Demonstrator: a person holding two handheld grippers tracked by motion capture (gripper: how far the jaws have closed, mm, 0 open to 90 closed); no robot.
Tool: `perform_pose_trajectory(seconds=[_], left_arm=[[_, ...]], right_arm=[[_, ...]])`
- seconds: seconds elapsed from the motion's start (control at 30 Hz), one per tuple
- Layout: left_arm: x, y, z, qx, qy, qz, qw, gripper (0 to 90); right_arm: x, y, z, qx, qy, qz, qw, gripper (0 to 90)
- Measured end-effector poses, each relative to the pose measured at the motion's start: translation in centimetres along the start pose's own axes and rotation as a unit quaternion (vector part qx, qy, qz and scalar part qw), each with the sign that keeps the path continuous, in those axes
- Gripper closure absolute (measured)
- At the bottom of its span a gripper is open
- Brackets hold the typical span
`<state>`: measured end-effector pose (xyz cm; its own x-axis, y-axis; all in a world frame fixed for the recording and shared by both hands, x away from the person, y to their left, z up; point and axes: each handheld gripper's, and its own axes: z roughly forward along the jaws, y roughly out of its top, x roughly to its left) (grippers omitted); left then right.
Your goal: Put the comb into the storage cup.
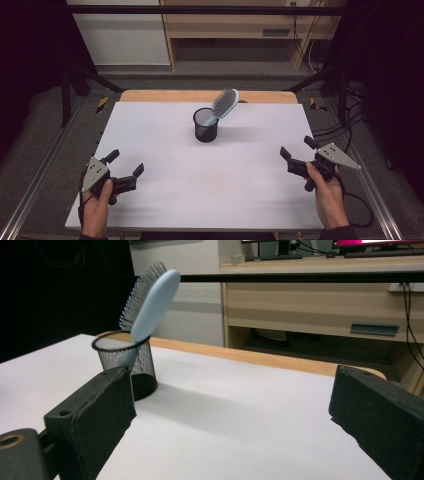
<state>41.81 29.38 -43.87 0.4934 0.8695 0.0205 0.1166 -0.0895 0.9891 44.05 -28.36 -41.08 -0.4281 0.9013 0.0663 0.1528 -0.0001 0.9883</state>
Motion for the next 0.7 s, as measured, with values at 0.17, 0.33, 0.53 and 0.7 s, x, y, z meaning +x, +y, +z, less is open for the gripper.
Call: perform_pose_trajectory(seconds=[0.17, 0.33, 0.53, 0.7], left_arm=[[0.0, -0.1, -0.1, -0.006, -0.003, -0.008, 0.9999, 1.5], [-0.1, -0.2, 0.0, -0.006, -0.01, -0.003, 0.9999, 1.3], [-0.2, -0.3, 0.1, -0.007, -0.013, -0.003, 0.9999, 1.4], [-0.5, -0.2, 0.2, -0.012, -0.023, -0.005, 0.9997, 1.3]], right_arm=[[-0.1, -1.6, -0.9, 0.01, -0.002, -0.012, 0.9999, 4.6], [-0.1, -2.9, -1.6, 0.009, 0.0, -0.008, 0.9999, 4.5], [0.3, -3.4, -2.0, 0.006, 0.008, -0.016, 0.9998, 4.7], [0.7, -4.0, -2.1, 0.009, 0.016, -0.016, 0.9997, 4.8]])
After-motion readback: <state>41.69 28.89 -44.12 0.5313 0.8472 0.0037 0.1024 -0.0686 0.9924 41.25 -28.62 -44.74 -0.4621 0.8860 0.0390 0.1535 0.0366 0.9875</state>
